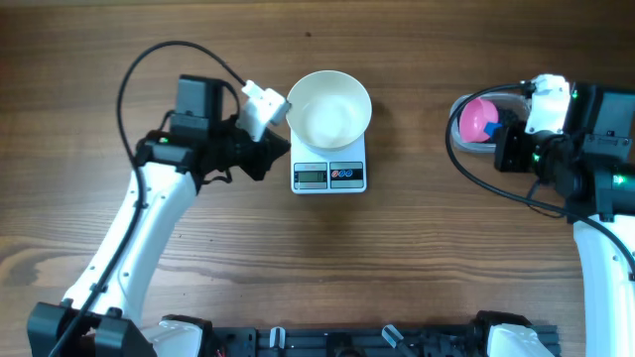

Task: Scoop item into bowl and weigh 150g on scale
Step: 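Retract the left arm beside the scale and lower the scoop into the bean tub, then scoop black beans from the tub with the right gripper, then carry the filled scoop over the white bowl and tip beans in, then return the scoop to the tub and scoop more beans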

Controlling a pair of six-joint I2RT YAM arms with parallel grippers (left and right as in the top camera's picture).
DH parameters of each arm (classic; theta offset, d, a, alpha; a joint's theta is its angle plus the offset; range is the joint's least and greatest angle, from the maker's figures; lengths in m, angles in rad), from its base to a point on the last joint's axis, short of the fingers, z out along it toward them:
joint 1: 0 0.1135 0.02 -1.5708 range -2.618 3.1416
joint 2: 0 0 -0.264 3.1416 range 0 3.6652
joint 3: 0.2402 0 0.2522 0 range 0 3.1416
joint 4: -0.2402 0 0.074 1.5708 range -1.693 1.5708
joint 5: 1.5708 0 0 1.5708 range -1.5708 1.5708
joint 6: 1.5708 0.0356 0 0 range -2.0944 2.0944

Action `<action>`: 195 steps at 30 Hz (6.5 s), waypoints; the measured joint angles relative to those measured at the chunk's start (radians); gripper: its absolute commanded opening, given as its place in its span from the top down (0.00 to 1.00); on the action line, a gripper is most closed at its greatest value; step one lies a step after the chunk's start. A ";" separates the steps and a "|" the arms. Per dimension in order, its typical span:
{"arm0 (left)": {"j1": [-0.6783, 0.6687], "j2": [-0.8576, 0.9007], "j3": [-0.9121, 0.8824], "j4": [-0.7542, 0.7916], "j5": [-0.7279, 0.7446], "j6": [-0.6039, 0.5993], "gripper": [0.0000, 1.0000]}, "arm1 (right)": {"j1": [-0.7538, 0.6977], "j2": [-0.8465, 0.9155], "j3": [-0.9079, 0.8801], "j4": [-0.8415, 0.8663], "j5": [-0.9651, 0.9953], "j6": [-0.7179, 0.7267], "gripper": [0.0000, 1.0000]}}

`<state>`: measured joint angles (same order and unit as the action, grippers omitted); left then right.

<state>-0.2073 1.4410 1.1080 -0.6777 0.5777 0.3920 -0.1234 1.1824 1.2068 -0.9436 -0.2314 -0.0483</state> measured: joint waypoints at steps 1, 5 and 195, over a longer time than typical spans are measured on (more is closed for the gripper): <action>-0.024 0.000 0.000 0.000 -0.047 0.004 0.96 | 0.000 0.000 0.000 -0.001 -0.007 -0.006 0.96; -0.042 0.000 0.000 0.019 -0.183 0.068 0.96 | 0.000 0.000 0.000 -0.002 -0.015 -0.010 0.96; 0.162 0.000 -0.005 -0.183 0.035 0.565 0.00 | 0.224 0.286 0.329 -0.028 0.295 0.038 0.96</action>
<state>-0.0456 1.4406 1.1030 -0.8608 0.6125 0.9565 0.1001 1.4681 1.5356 -0.9714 0.0639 -0.0101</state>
